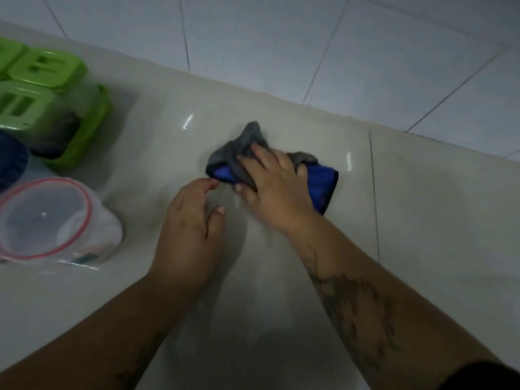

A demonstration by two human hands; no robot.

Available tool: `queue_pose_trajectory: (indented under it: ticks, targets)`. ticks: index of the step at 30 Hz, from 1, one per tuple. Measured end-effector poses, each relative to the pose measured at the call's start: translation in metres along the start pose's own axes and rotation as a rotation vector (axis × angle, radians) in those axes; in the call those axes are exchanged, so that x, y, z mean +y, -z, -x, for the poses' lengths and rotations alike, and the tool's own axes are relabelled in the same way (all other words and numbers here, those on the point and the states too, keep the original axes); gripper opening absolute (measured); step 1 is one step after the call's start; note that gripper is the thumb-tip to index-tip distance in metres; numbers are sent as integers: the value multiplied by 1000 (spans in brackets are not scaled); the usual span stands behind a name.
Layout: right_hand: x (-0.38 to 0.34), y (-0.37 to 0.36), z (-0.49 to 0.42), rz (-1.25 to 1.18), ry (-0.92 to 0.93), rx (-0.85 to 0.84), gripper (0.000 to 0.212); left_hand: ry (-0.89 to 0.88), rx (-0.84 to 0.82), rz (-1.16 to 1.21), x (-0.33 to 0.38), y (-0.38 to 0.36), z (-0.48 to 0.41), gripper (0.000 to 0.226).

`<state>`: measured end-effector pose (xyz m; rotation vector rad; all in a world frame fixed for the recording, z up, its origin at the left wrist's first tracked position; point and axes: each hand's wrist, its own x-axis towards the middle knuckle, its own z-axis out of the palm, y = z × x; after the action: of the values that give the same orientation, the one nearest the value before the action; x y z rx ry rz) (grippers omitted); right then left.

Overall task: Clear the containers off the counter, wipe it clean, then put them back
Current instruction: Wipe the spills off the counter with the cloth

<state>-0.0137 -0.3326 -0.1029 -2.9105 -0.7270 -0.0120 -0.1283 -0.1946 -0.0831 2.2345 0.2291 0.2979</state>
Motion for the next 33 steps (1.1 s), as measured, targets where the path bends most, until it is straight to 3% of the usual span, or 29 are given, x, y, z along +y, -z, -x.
queue_pose_trajectory:
  ticks: [3, 5, 10, 13, 15, 17, 20, 22, 24, 26, 30, 33]
  targets:
    - [-2, 5, 89, -77, 170, -7, 50, -164, -129, -155, -21, 34, 31, 44]
    - [29, 8, 117, -40, 143, -7, 50, -172, -167, -209, -38, 48, 43, 44]
    - [86, 12, 32, 51, -503, 63, 62, -182, -213, -317, -54, 45, 47, 45]
    - [62, 5, -56, -51, -651, 97, 65, -174, -204, -330, -55, 43, 46, 46]
    - [17, -4, -94, -37, -499, 66, 62, -175, -195, -313, -55, 43, 47, 46]
    - [-31, -10, -104, -12, -218, 8, 57, -177, -180, -291, -55, 45, 47, 44]
    - [-63, -9, -48, -23, 173, -29, 54, -185, -150, -253, -53, 47, 48, 39]
    - [-53, -5, 24, -43, 274, -16, 52, -210, -131, -233, -52, 50, 48, 31]
    - [-15, -1, 91, -27, 145, -23, 51, -237, -144, -224, -52, 51, 47, 22]
    - [37, 10, 119, 14, -141, -28, 54, -229, -162, -202, -53, 51, 46, 15]
    - [97, 18, 50, 65, -682, 77, 60, -251, -169, -201, -53, 50, 45, 10]
    - [68, 13, -28, -12, -614, 55, 57, -275, -166, -236, -53, 49, 44, 12]
